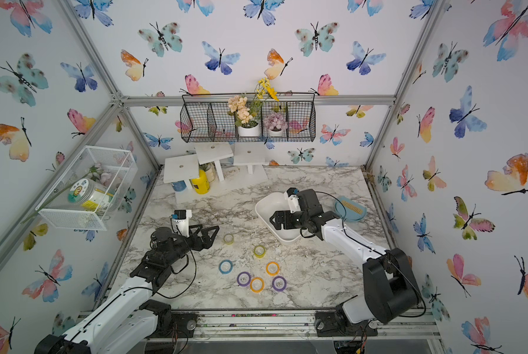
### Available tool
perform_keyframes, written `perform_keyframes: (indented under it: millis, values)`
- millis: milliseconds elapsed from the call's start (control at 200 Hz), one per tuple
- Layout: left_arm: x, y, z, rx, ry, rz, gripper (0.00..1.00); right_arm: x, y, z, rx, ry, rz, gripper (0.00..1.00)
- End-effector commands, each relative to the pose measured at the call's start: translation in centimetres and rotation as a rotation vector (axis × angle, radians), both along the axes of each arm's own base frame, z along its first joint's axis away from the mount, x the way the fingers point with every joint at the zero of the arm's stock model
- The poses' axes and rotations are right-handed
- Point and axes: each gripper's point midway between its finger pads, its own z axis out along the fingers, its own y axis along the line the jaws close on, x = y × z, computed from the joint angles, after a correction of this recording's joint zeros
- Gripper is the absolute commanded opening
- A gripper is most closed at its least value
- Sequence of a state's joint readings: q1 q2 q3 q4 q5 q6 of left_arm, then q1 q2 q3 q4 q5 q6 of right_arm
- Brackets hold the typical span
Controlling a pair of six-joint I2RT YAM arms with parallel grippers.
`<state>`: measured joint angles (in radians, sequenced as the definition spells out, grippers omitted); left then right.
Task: Put the transparent tape into the storage box
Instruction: Move the storage box to the center of the board.
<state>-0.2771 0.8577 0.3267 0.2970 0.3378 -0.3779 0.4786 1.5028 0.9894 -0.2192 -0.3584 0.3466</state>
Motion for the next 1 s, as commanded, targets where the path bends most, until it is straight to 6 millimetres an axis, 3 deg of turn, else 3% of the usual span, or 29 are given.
perform_keyframes:
  millis: [0,315,516,996]
  values:
    - [-0.1,-0.5,0.2,0.004,-0.023,-0.032,0.99,0.6,1.5,-0.8,-0.04,0.021,0.046,0.94]
    - [0.0,-0.6,-0.3,0.009,-0.006,-0.037,0.99,2.9,7.3,-4.1,-0.078,0.075,0.177,0.93]
    - [0.2,-0.7,-0.5,0.01,0.002,-0.039,0.99,3.2,10.0,-5.5,-0.074,0.085,0.274,0.92]
    - [0.1,-0.7,-0.6,0.007,0.003,-0.04,0.99,1.9,15.7,-5.5,-0.004,0.052,0.536,0.92]
